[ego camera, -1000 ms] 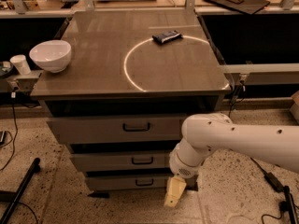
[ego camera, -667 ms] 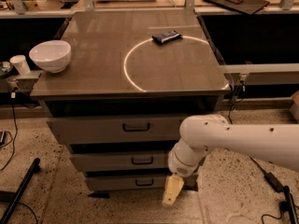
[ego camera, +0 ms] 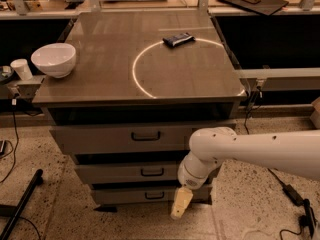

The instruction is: Open middle drawer

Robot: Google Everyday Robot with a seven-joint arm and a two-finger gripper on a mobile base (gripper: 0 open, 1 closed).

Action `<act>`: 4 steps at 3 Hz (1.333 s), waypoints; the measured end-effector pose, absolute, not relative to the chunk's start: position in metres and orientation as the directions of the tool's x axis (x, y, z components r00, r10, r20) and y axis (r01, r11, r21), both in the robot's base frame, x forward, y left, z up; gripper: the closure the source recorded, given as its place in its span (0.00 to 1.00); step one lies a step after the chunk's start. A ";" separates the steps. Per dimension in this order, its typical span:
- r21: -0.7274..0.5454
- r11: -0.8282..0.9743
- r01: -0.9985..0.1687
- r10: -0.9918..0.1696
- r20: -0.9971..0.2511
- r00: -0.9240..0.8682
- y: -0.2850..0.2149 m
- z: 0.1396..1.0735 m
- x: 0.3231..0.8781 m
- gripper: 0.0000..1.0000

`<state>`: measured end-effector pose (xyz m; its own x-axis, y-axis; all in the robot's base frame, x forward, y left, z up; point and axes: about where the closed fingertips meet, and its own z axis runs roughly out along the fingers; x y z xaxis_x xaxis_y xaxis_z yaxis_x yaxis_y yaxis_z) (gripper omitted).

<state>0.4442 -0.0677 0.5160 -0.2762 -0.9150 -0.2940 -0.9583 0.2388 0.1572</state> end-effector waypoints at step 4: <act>0.039 0.318 -0.947 -0.915 -0.250 -0.317 -0.069 0.489 0.451 0.00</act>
Offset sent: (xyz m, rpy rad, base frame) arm 0.0073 -0.0049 -0.0291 -0.1553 -0.1692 -0.1187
